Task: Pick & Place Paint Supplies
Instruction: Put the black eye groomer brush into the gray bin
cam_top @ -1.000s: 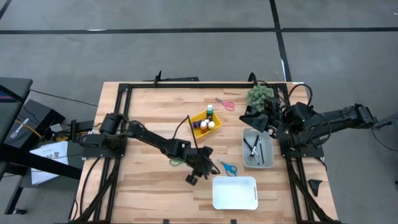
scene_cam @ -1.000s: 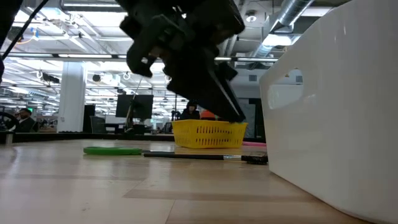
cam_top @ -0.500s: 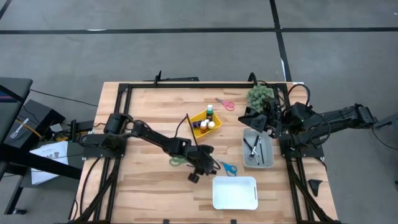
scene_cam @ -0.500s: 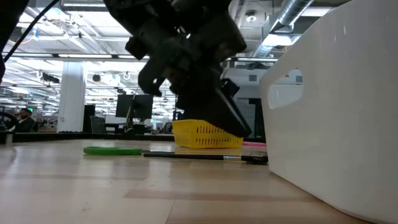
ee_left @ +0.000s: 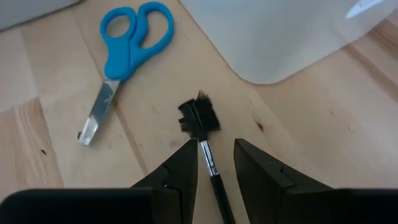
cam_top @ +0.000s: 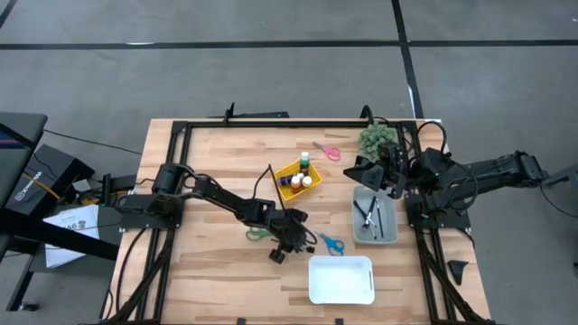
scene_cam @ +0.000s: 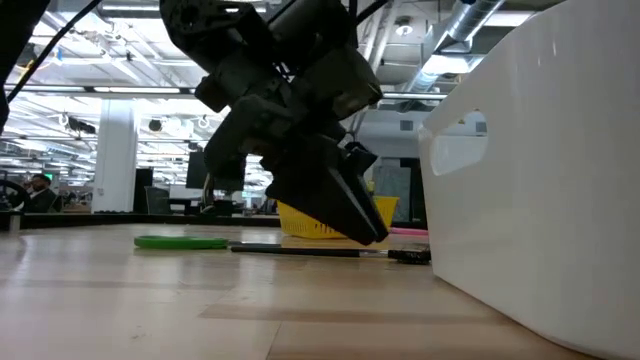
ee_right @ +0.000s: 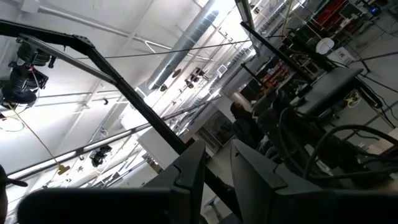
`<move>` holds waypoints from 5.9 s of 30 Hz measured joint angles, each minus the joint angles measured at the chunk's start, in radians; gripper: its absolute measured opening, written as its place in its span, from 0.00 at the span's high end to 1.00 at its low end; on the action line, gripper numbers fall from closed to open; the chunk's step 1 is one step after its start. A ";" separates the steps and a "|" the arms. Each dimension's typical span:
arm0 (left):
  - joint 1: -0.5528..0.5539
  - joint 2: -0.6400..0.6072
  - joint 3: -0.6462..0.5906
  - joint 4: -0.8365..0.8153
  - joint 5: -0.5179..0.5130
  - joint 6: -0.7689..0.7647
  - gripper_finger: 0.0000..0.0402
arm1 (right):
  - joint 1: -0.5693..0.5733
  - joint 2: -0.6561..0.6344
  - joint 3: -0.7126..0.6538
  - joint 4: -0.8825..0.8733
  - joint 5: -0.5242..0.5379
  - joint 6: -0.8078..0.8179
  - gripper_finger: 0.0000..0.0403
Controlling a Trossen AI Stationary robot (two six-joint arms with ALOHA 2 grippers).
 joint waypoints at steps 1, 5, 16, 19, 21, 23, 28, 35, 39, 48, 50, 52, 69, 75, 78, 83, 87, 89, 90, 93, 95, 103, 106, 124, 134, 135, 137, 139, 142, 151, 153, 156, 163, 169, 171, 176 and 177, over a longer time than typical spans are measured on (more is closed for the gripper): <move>0.000 0.000 0.000 0.003 -0.001 0.000 0.76 | 0.000 0.000 0.000 0.000 0.000 0.000 0.82; 0.002 0.012 -0.001 0.000 -0.010 -0.002 0.76 | 0.000 0.000 0.000 0.000 0.000 0.000 0.82; 0.003 0.066 0.006 0.038 -0.008 -0.095 0.78 | 0.001 0.000 0.000 -0.010 0.000 0.013 0.82; 0.004 0.061 0.006 0.031 -0.009 -0.147 0.86 | 0.002 0.000 0.000 -0.009 0.000 0.015 0.82; 0.004 0.061 0.006 0.021 -0.016 -0.182 0.93 | 0.002 0.000 0.000 -0.008 0.000 0.015 0.82; 0.002 0.060 0.006 0.002 -0.017 -0.211 0.97 | 0.002 0.000 0.000 -0.009 0.000 0.015 0.82; -0.009 0.046 0.004 -0.014 -0.014 -0.227 0.98 | 0.002 0.000 0.000 -0.007 0.000 0.016 0.82; -0.023 -0.034 -0.004 -0.096 -0.006 -0.230 0.99 | 0.002 0.000 0.000 0.020 -0.017 0.016 0.82; -0.023 -0.096 -0.002 -0.173 -0.009 -0.233 0.99 | 0.002 0.000 0.000 0.022 -0.027 0.015 0.82; -0.028 -0.258 -0.002 -0.302 -0.072 -0.300 0.99 | 0.002 0.000 0.000 0.029 -0.061 -0.007 0.82; -0.028 -0.293 0.000 -0.313 -0.080 -0.316 1.00 | 0.001 0.000 0.000 0.029 -0.072 -0.010 0.82; -0.028 -0.327 0.000 -0.318 -0.100 -0.336 0.99 | 0.001 0.000 0.000 0.032 -0.079 -0.017 0.82; -0.017 -0.427 0.001 -0.085 -0.210 -0.562 1.00 | 0.001 0.000 0.000 -0.001 -0.159 -0.048 0.82; 0.008 -0.427 0.002 0.218 -0.197 -0.613 1.00 | 0.001 0.000 0.000 -0.020 -0.210 -0.095 0.82; 0.023 -0.427 0.001 0.342 -0.127 -0.617 1.00 | 0.001 0.001 0.025 0.010 -0.215 -0.193 0.82; 0.052 -0.427 0.002 0.454 -0.003 -0.687 1.00 | 0.008 0.001 0.120 -0.070 -0.237 -0.546 0.82; 0.067 -0.427 0.001 0.508 0.084 -0.742 1.00 | 0.021 0.018 0.218 -0.277 -0.231 -0.787 0.82; 0.071 -0.427 0.002 0.540 0.123 -0.771 0.99 | 0.022 0.032 0.281 -0.396 -0.228 -0.821 0.82; 0.071 -0.427 0.002 0.550 0.137 -0.788 0.99 | 0.021 0.044 0.316 -0.462 -0.228 -0.822 0.82; 0.071 -0.427 0.002 0.577 0.166 -0.827 1.00 | 0.021 0.092 0.437 -0.710 -0.228 -0.821 0.80; 0.071 -0.427 0.002 0.581 0.169 -0.847 1.00 | 0.021 0.134 0.525 -0.866 -0.229 -0.837 0.75; 0.071 -0.427 0.002 0.581 0.179 -0.857 0.99 | 0.029 0.279 0.808 -1.173 -0.283 -0.942 0.46; 0.071 -0.427 0.002 0.580 0.179 -0.868 0.99 | 0.053 0.315 0.872 -1.239 -0.288 -0.975 0.41; 0.085 -0.427 0.002 0.614 0.181 -0.898 0.99 | 0.082 0.439 0.920 -1.253 -0.285 -1.034 0.47; 0.085 -0.427 0.002 0.620 0.180 -0.903 0.99 | 0.089 0.469 0.922 -1.223 -0.287 -1.033 0.49; 0.085 -0.427 0.002 0.619 0.180 -0.903 0.99 | 0.089 0.469 0.922 -1.222 -0.286 -1.033 0.50; 0.085 -0.427 0.002 0.619 0.180 -0.903 0.99 | 0.088 0.469 0.922 -1.221 -0.285 -1.033 0.53; 0.085 -0.427 0.002 0.619 0.180 -0.903 0.99 | 0.088 0.469 0.922 -1.219 -0.284 -1.033 0.56; 0.085 -0.427 0.002 0.619 0.184 -0.903 0.99 | 0.088 0.469 0.922 -1.218 -0.284 -1.033 0.64; 0.085 -0.427 0.002 0.613 0.194 -0.904 0.99 | 0.088 0.470 0.922 -1.225 -0.271 -1.033 0.96; 0.085 -0.427 0.002 0.608 0.194 -0.903 0.98 | 0.088 0.470 0.922 -1.226 -0.257 -1.025 0.96; 0.085 -0.427 0.003 0.569 0.195 -0.903 0.96 | 0.088 0.466 0.921 -1.255 -0.257 -1.017 0.98; 0.081 -0.427 0.003 0.393 0.335 -0.907 0.93 | 0.067 0.376 0.925 -1.473 -0.222 -0.943 0.98; 0.087 -0.427 0.003 0.253 0.409 -0.902 0.94 | 0.067 0.296 0.922 -1.728 -0.191 -0.788 0.98; 0.084 -0.428 0.003 0.207 0.428 -0.901 0.94 | 0.067 0.279 0.922 -1.822 -0.183 -0.719 0.98; 0.077 -0.458 0.001 0.039 0.446 -0.863 0.95 | 0.058 0.279 0.922 -2.026 -0.174 -0.617 0.98; 0.075 -0.468 0.001 0.001 0.445 -0.843 0.95 | 0.052 0.285 0.921 -2.072 -0.175 -0.613 0.98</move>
